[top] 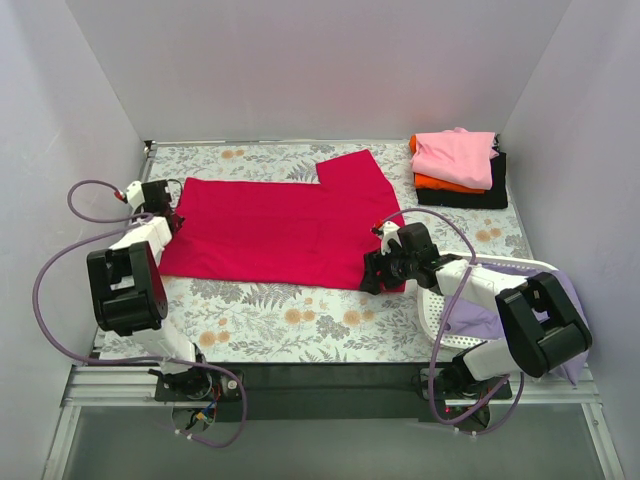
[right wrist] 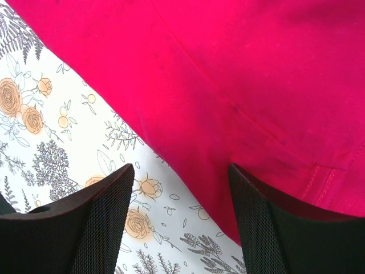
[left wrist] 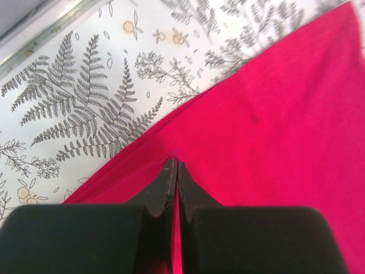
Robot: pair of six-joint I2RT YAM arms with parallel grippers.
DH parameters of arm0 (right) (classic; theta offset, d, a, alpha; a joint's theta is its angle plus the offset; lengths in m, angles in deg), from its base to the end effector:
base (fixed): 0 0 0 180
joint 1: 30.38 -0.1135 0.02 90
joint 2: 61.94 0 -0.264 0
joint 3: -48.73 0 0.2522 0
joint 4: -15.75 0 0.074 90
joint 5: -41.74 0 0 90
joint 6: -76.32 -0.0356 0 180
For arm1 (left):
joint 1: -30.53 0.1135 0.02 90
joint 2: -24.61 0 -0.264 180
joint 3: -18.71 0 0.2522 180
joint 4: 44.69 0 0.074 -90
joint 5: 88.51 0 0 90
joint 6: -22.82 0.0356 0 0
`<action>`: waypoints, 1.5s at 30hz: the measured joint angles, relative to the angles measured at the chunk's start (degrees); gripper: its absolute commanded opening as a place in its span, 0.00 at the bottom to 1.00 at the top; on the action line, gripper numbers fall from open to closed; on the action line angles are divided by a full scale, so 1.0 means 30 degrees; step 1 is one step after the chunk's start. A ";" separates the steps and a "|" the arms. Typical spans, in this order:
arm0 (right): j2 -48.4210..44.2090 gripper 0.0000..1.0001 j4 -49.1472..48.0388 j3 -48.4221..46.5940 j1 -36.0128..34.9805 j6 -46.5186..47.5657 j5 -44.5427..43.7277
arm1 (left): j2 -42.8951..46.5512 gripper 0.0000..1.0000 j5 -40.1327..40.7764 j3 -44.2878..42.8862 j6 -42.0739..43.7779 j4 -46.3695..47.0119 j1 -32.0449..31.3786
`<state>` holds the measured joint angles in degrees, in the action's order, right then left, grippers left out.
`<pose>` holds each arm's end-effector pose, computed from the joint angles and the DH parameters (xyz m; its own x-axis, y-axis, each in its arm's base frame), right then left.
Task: Fold and stack the t-shirts
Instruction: Fold the tshirt
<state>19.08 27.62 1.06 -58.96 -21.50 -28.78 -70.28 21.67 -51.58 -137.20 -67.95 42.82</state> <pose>0.2272 0.1373 0.1593 -0.7070 -0.2391 -0.6656 -0.5664 0.7551 0.3303 0.3334 0.0852 0.1919 0.1527 -0.8695 -0.4697 -0.8264 0.1482 -0.5432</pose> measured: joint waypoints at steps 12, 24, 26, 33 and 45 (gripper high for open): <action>0.0044 0.62 -0.0073 -0.0022 -0.0007 -0.0058 -0.0168 | -0.2040 0.25 0.1785 -0.0554 0.0393 -0.1413 -0.0015; -0.0386 0.63 0.1712 -0.0685 -0.0124 0.0044 -0.3060 | -0.1523 0.30 0.5078 -0.1617 0.1202 0.0022 -0.5042; -0.0386 0.63 0.2346 -0.1107 -0.0124 0.0095 -0.3723 | -0.1530 0.30 0.4867 -0.1625 0.1246 0.0612 -0.6499; -0.0102 0.64 0.3694 -0.4350 -0.0124 0.0087 -0.5217 | -0.1683 0.30 0.2426 -0.0976 0.0867 0.2783 -0.8225; 0.5435 0.62 0.3002 -0.7359 -0.0255 0.0066 -0.6047 | -0.3118 0.29 0.0670 0.1246 -0.0321 0.5173 -0.9566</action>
<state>35.38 36.62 -21.02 -59.72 -21.30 -46.92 -79.64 23.68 -47.85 -138.16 -52.43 14.12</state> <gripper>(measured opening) 0.625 0.298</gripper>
